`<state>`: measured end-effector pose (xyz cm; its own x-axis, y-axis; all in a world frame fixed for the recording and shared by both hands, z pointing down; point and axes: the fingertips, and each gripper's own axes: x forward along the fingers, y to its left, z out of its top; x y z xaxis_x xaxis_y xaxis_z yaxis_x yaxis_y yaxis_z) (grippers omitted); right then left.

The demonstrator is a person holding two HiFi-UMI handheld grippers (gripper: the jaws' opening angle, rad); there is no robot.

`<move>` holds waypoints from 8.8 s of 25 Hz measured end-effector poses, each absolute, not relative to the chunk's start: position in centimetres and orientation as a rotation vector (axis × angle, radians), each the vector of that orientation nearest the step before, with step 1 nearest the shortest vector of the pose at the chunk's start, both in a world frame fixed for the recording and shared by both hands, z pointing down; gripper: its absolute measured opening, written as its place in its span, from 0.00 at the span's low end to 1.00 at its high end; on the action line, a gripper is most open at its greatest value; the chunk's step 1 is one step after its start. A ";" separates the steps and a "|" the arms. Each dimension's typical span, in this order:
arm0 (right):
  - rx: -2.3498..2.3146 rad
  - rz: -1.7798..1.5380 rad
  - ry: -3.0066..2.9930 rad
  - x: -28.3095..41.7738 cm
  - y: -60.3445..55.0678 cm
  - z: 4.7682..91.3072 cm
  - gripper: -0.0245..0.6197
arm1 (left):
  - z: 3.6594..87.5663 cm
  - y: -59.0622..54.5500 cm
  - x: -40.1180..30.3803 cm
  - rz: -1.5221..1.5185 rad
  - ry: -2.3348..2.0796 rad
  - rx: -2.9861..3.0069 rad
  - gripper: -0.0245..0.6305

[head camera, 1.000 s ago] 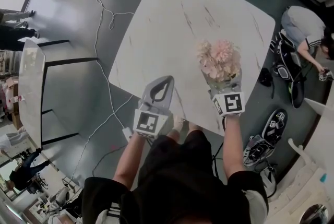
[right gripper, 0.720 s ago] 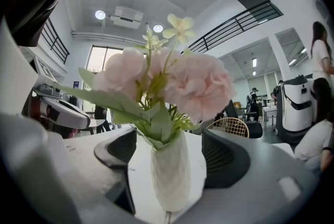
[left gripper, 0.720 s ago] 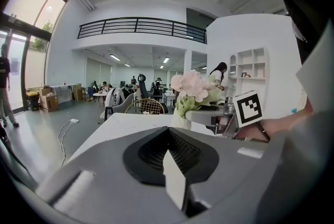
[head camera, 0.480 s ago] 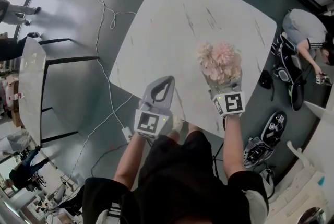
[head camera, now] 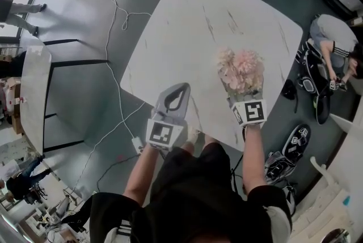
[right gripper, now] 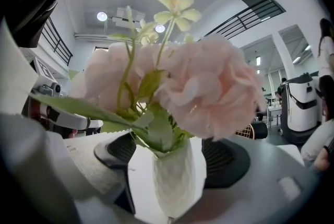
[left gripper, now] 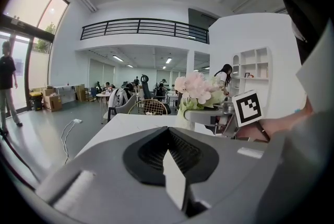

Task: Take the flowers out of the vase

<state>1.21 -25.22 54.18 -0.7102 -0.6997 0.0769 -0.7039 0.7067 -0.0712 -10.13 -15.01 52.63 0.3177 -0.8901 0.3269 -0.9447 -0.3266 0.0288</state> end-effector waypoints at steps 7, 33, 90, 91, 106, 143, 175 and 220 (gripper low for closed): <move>1.143 0.149 -2.870 0.4 -25.4 54.0 0.62 | 52.3 -15.2 -10.6 0.372 -1.689 2.361 0.05; 1.196 0.129 -2.862 0.6 -26.1 52.9 0.49 | 51.3 -15.5 -11.6 0.346 -1.711 2.358 0.05; 1.337 -0.032 -2.858 2.0 -24.0 43.3 0.23 | 45.4 -11.6 -13.3 0.228 -1.823 2.409 0.05; 1.342 -0.044 -2.862 2.1 -24.0 42.9 0.23 | 45.2 -11.5 -13.3 0.226 -1.825 2.413 0.05; 1.401 -0.142 -2.889 2.6 -21.0 37.7 0.23 | 43.2 -8.4 -13.8 0.191 -1.842 2.433 0.05; 1.607 -0.151 -2.706 8.6 -9.3 37.7 0.23 | 40.6 -3.6 -8.9 0.131 -1.637 2.650 0.05; 1.687 0.065 -2.575 10.2 0.6 44.1 0.23 | 41.8 0.6 -7.6 0.162 -1.491 2.742 0.05; 1.640 0.126 -2.590 9.6 3.9 46.4 0.23 | 44.6 2.0 -7.4 0.229 -1.476 2.709 0.05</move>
